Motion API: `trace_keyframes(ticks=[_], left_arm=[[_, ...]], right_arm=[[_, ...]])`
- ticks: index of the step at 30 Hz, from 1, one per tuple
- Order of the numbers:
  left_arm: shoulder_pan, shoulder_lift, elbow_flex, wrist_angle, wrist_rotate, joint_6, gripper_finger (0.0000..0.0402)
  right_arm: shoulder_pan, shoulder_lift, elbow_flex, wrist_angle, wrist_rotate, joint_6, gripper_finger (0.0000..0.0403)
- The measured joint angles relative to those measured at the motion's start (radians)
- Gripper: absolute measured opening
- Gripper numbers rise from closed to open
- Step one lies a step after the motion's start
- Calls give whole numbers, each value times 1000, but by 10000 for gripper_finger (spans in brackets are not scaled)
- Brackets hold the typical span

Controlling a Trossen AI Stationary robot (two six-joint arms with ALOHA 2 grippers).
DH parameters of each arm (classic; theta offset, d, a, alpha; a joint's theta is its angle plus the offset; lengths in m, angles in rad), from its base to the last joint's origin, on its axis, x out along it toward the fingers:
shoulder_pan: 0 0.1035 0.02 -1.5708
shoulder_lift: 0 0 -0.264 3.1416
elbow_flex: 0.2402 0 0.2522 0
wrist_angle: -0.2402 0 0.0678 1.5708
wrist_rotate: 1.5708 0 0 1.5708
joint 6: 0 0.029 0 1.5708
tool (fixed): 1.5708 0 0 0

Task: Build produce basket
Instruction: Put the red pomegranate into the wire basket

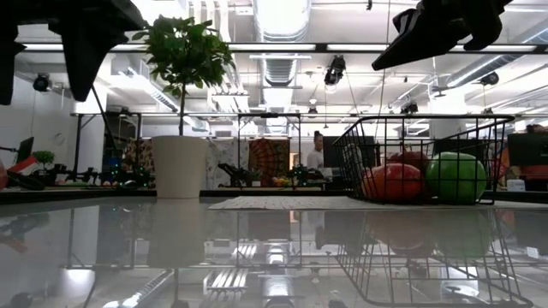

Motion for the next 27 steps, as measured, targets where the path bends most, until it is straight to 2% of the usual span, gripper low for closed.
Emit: trace_keyframes(ticks=[3, 10, 15, 27], left_arm=[[0, -3, -6, -3, 1, 0, 396], [0, -3, -20, -37, 9, -35, 383], [-3, 15, -25, -179, 108, -103, 382], [-16, 29, -148, -161, 143, -102, 382]], right_arm=[[0, 0, -3, -1, 0, -2, 9], [0, 0, -4, -2, 0, -3, 9], [0, 0, -4, -2, 0, 0, 9], [0, 0, -12, -3, -2, 11, 9]])
